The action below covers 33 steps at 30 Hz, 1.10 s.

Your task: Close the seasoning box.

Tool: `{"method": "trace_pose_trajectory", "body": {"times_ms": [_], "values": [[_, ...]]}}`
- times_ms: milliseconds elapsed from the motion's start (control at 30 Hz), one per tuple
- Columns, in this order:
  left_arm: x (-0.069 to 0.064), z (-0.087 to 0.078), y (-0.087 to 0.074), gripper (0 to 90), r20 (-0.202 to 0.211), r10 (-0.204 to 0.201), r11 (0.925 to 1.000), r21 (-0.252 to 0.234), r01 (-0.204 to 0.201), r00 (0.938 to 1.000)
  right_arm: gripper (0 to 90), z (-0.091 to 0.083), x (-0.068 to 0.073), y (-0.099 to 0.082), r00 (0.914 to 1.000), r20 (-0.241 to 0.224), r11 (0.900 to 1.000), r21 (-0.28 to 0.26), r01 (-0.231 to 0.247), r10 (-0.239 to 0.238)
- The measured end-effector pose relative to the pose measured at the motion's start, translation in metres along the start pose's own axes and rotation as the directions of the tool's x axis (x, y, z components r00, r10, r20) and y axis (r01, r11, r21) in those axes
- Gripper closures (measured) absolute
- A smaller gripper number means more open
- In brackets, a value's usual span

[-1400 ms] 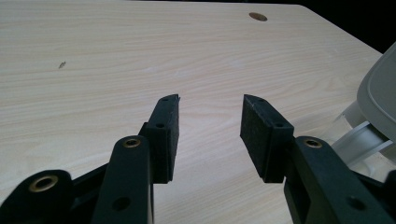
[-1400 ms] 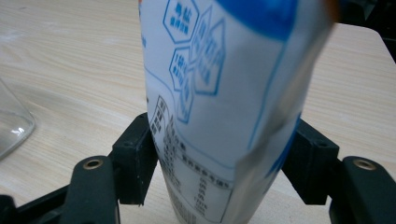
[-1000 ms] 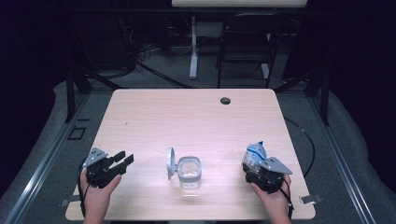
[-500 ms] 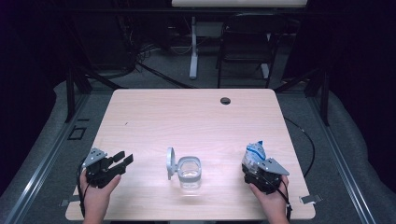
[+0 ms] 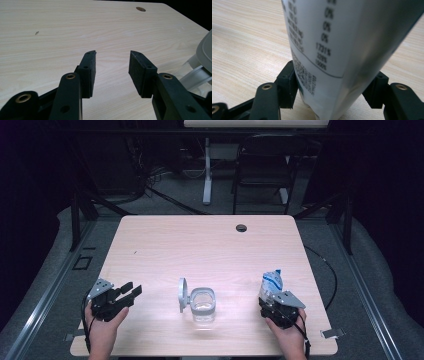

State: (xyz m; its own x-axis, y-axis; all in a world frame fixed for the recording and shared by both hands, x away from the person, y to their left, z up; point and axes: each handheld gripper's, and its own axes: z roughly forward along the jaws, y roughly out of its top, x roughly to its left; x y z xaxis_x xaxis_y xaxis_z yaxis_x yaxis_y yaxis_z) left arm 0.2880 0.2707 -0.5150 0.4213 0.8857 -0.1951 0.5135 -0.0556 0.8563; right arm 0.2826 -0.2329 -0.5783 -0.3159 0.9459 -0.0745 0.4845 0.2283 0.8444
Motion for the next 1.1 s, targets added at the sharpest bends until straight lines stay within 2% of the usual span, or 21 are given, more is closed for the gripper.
{"method": "trace_pose_trajectory", "body": {"times_ms": [133, 633, 767, 1100], "values": [[0.0, 0.0, 0.0, 57.4, -0.001, -0.001, 1.0, 0.0, 0.001, 1.0, 40.1, 0.0, -0.001, 0.0, 0.9999, -0.01, 0.9999, -0.003, -0.013, 0.013], [0.0, 0.0, 0.0, 57.5, -0.005, -0.003, 1.0, -0.004, 0.003, 1.0, 41.6, 0.0, -0.008, -0.002, 0.9984, -0.056, 0.9999, -0.013, -0.006, 0.005], [0.0, 0.0, -0.001, 57.5, -0.005, -0.001, 1.0, -0.003, 0.001, 1.0, 41.9, 0.0, -0.01, -0.002, 0.9967, -0.077, 0.9996, -0.013, 0.026, -0.027], [0.001, 0.001, -0.002, 57.5, -0.007, -0.003, 1.0, 0.004, 0.003, 1.0, 42.2, 0.0, -0.014, -0.001, 0.9937, -0.1, 0.9988, -0.008, 0.049, -0.05]]}}
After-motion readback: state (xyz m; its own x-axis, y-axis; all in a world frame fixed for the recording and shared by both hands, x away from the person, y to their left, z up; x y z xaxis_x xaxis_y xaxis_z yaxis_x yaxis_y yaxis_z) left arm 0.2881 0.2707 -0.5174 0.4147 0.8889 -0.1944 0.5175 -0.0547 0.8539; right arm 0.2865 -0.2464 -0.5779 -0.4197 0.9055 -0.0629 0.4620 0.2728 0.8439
